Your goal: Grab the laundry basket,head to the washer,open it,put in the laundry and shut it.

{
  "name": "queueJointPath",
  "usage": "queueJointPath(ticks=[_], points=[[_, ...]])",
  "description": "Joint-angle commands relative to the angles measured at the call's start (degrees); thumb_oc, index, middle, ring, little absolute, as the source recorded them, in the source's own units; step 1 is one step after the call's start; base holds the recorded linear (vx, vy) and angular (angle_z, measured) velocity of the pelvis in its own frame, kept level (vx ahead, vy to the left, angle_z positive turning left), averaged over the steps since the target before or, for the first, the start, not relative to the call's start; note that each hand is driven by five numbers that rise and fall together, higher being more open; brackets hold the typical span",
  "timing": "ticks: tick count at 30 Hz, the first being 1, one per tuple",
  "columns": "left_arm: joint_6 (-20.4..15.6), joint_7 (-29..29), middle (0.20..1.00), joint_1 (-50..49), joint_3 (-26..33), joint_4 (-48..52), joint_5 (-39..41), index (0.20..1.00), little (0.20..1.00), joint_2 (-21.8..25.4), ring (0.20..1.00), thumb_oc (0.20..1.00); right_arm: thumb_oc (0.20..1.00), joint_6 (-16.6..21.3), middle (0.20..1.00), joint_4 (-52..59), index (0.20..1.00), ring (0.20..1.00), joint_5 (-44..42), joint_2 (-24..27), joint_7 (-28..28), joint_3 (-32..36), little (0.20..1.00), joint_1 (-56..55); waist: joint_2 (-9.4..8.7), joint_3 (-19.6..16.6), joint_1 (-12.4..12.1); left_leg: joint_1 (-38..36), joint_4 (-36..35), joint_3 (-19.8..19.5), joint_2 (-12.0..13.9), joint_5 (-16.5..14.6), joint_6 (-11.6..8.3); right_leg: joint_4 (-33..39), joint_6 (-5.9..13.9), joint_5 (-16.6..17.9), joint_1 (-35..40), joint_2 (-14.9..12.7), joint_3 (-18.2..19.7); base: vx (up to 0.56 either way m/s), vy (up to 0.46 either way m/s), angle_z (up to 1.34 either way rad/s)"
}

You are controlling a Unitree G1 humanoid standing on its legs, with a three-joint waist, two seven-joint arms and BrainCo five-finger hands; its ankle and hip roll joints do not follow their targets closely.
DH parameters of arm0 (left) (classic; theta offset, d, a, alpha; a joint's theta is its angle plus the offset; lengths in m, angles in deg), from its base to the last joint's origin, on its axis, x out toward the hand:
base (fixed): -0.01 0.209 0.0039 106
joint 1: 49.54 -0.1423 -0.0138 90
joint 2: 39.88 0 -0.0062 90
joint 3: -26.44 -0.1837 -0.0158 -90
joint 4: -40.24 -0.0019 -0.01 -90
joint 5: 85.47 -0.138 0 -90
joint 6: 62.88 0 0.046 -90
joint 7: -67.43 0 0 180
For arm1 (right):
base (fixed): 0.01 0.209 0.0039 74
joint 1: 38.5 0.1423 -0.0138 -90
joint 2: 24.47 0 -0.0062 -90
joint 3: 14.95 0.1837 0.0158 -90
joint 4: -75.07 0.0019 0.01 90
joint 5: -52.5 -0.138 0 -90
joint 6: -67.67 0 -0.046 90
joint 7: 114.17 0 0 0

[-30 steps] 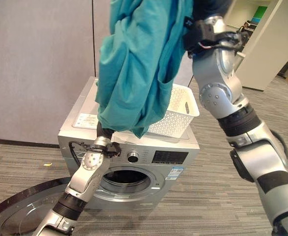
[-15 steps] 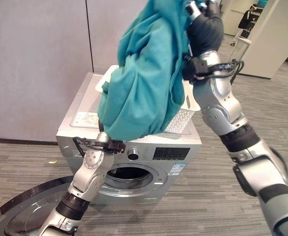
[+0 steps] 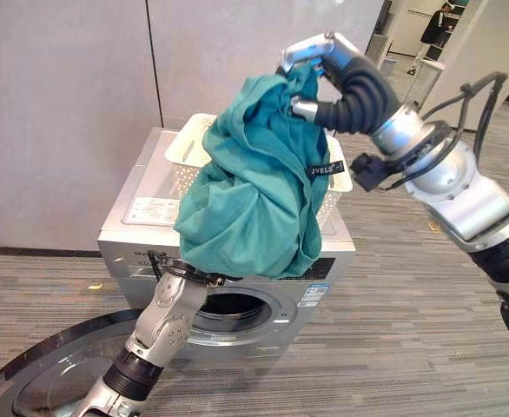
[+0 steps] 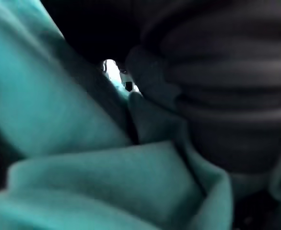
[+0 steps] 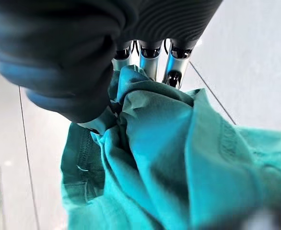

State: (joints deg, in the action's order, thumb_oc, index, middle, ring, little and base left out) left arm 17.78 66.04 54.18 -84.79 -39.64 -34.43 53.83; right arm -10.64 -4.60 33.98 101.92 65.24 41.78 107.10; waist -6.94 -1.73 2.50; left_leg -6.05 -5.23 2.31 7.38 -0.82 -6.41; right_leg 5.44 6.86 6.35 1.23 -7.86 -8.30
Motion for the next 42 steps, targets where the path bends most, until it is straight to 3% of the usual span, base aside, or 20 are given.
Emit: queueJointPath(ticks=[1,9,11,13,14,21,27,33,35,36,37,39,42], points=[[-1.5,2.6,1.000,2.8,-1.7,1.0,2.1,1.000,1.000,-0.9,1.000,1.000,0.200,3.9,0.200,3.7,0.200,0.200,11.2,4.6,0.2,1.9,0.200,0.8,1.52,-4.1,-0.8,3.2,0.2,-1.6,-1.0,0.5,2.94,-0.4,3.45,-1.6,2.8,-5.0,-1.9,0.02,0.002,0.03],[-1.0,4.1,1.000,1.7,-2.3,0.9,4.1,1.000,1.000,-1.1,1.000,1.000,0.200,5.5,0.200,8.2,0.200,0.200,17.3,6.3,1.2,1.4,0.200,-1.3,1.70,-4.4,-1.1,3.2,0.2,-1.9,-1.1,0.6,2.98,-0.4,3.55,-1.8,3.1,-5.2,-2.3,0.00,0.000,0.00],[-0.8,4.8,0.200,1.1,-2.7,0.5,5.1,0.200,0.200,-1.6,0.200,0.200,0.209,6.0,0.209,9.5,0.209,0.209,18.4,7.5,2.4,-0.4,0.209,-1.4,1.71,-4.5,-1.2,3.2,0.2,-1.9,-1.2,0.6,2.97,-0.4,3.54,-1.8,3.1,-5.2,-2.4,0.00,0.000,0.00],[-0.8,5.0,0.200,1.0,-2.8,0.2,5.1,0.200,0.200,-1.7,0.200,0.200,0.542,6.1,0.542,9.6,0.542,0.542,17.9,7.7,2.8,-0.7,0.542,-1.6,1.78,-4.6,-1.2,3.2,0.2,-1.9,-1.2,0.6,2.97,-0.4,3.55,-1.8,3.1,-5.2,-2.5,0.00,0.000,0.00],[-1.0,4.9,0.200,0.7,-2.8,0.0,5.3,0.200,0.200,-2.0,0.200,0.200,1.000,6.1,1.000,9.2,1.000,1.000,17.4,7.3,2.6,-0.2,1.000,-3.0,2.01,-4.6,-1.0,3.1,0.2,-1.8,-1.3,0.6,3.00,-0.4,3.60,-1.7,3.0,-5.2,-2.3,0.00,0.000,0.00],[-1.0,5.3,0.200,-0.2,-2.6,0.1,5.2,0.200,0.200,-1.5,0.200,0.200,1.000,6.3,1.000,9.0,1.000,1.000,17.6,6.6,2.0,2.8,1.000,-5.9,2.47,-4.9,-1.1,2.9,0.2,-1.3,-1.1,0.6,2.96,-0.4,3.54,-1.8,2.7,-5.1,-1.8,0.00,0.000,0.00],[-1.2,6.4,0.200,-0.8,-2.1,0.0,4.8,0.200,0.200,-1.7,0.200,0.200,1.000,6.9,1.000,8.6,1.000,1.000,18.2,7.4,-0.3,10.3,1.000,-11.1,2.78,-5.1,-0.5,2.9,0.2,-1.3,-0.7,0.5,2.83,-0.4,3.41,-2.0,2.8,-4.9,-1.7,0.00,0.000,0.00],[-1.4,8.2,0.200,-1.8,-1.4,-0.2,5.7,0.200,0.200,-2.6,0.200,0.200,1.000,8.0,1.000,8.4,1.000,1.000,17.9,6.4,-4.7,25.1,1.000,-19.3,3.16,-5.5,0.5,2.6,0.2,-1.3,-0.1,0.4,2.62,-0.4,3.28,-2.4,2.8,-4.2,-1.4,0.00,0.000,0.00],[-1.2,8.9,0.200,-2.2,-1.2,-0.2,6.5,0.200,0.200,-2.5,0.200,0.200,1.000,8.2,1.000,8.6,1.000,1.000,19.4,9.0,-6.4,29.1,1.000,-19.6,2.92,-5.7,0.7,2.6,0.2,-1.1,0.1,0.3,2.55,-0.4,3.28,-2.5,2.7,-4.0,-1.3,0.00,0.000,0.00],[-1.2,8.9,0.213,-2.1,-1.3,-0.2,6.5,0.213,0.213,-2.5,0.213,0.213,1.000,8.3,1.000,8.6,1.000,1.000,19.4,9.1,-6.5,29.3,1.000,-19.8,2.92,-5.6,0.6,2.6,0.2,-1.1,0.1,0.3,2.54,-0.4,3.28,-2.6,2.7,-4.0,-1.3,0.00,0.000,0.00],[-0.6,9.8,0.285,-2.3,-2.8,-0.1,7.7,0.285,0.285,-2.8,0.285,0.285,1.000,8.0,1.000,4.0,1.000,1.000,20.2,11.7,-12.0,35.7,1.000,-21.1,2.98,-5.8,1.4,2.7,0.2,-1.1,0.3,0.2,2.46,-0.4,3.28,-2.6,2.5,-3.8,-1.1,0.00,0.000,0.00],[-0.3,10.5,0.325,-2.8,-4.2,0.4,7.7,0.325,0.325,-2.2,0.325,0.325,1.000,8.3,1.000,1.3,1.000,1.000,18.7,12.4,-14.7,41.3,1.000,-23.3,2.78,-6.0,1.5,2.9,0.2,-1.1,0.4,0.2,2.45,-0.4,3.21,-2.7,2.2,-3.6,-1.0,0.01,-0.015,0.01],[0.3,11.4,0.329,-3.2,-5.6,0.4,8.5,0.329,0.329,-1.9,0.329,0.329,1.000,8.6,1.000,-0.6,1.000,1.000,19.2,13.7,-17.3,44.8,1.000,-24.6,2.64,-6.1,1.7,3.0,0.2,-1.2,0.5,0.1,2.46,-0.4,3.17,-2.7,2.1,-3.5,-0.9,0.00,0.000,0.00]])
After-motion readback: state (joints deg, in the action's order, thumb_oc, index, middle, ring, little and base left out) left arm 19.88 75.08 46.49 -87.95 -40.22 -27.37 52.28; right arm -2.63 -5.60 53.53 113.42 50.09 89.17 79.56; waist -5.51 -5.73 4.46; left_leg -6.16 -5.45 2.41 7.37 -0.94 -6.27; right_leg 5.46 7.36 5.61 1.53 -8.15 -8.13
